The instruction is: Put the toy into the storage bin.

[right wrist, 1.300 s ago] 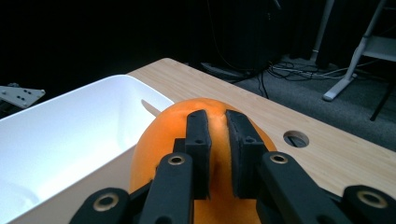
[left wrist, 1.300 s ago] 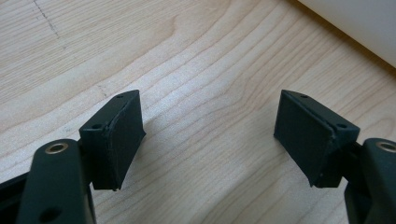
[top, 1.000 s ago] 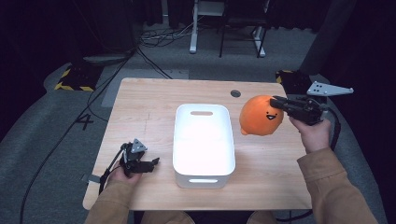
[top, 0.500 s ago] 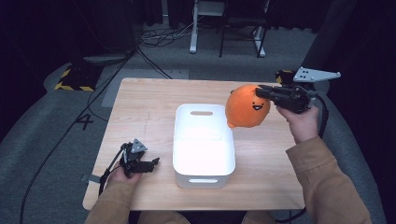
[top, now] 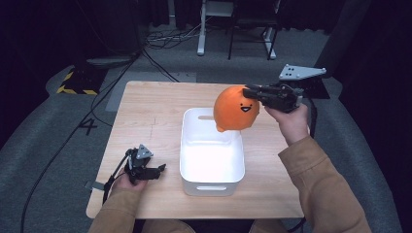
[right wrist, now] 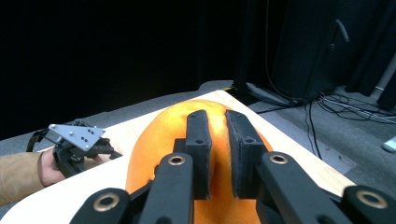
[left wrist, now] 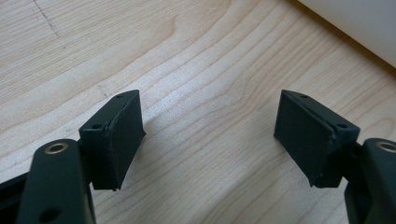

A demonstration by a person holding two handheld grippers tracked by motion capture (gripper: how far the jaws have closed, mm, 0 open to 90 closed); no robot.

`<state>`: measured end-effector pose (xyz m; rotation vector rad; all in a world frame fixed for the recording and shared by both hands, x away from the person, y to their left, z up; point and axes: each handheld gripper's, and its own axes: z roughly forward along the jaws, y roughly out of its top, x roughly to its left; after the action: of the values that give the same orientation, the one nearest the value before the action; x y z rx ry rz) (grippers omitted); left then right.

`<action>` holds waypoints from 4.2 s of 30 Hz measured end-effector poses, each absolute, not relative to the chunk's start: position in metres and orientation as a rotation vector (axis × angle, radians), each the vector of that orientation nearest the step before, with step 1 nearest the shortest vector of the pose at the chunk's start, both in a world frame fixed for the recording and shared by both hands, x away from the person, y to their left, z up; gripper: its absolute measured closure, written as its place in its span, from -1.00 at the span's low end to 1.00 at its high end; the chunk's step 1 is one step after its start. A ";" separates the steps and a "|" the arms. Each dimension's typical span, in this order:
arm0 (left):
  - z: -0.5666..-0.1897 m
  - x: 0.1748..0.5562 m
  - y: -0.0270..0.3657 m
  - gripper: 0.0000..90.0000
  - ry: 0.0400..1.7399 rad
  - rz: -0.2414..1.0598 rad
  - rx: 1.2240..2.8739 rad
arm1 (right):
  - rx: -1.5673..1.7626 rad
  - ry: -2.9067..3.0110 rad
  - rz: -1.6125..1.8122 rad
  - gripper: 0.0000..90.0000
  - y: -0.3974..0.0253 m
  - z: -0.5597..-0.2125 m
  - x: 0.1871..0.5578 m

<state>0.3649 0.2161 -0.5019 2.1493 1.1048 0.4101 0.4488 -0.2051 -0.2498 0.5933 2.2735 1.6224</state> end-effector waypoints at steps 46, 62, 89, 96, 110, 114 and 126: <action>-0.502 0.366 0.216 -0.48 1.092 0.423 2.156 | 0.597 2.467 1.439 0.77 -0.102 -0.333 0.463; -0.502 0.366 0.216 -0.48 1.093 0.423 2.154 | 0.545 2.533 1.274 0.76 -0.091 -0.352 0.462; -0.502 0.365 0.216 -0.48 1.089 0.411 2.156 | 0.550 2.665 1.044 0.71 -0.069 -0.361 0.460; -0.502 0.365 0.216 -0.48 1.086 0.418 2.159 | 0.570 2.670 1.052 0.62 -0.070 -0.361 0.462; -0.502 0.365 0.216 -0.48 1.085 0.417 2.159 | 0.594 2.672 1.095 0.47 -0.073 -0.359 0.463; -0.502 0.365 0.216 -0.48 1.085 0.416 2.159 | 0.590 2.647 1.130 0.41 -0.077 -0.356 0.463; -0.502 0.366 0.216 -0.48 1.085 0.417 2.160 | 0.592 2.595 1.218 0.38 -0.087 -0.346 0.461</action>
<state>0.3655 0.2159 -0.5016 2.1595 1.0845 0.4166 0.4609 -0.0869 -0.3455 0.5917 2.5947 1.2179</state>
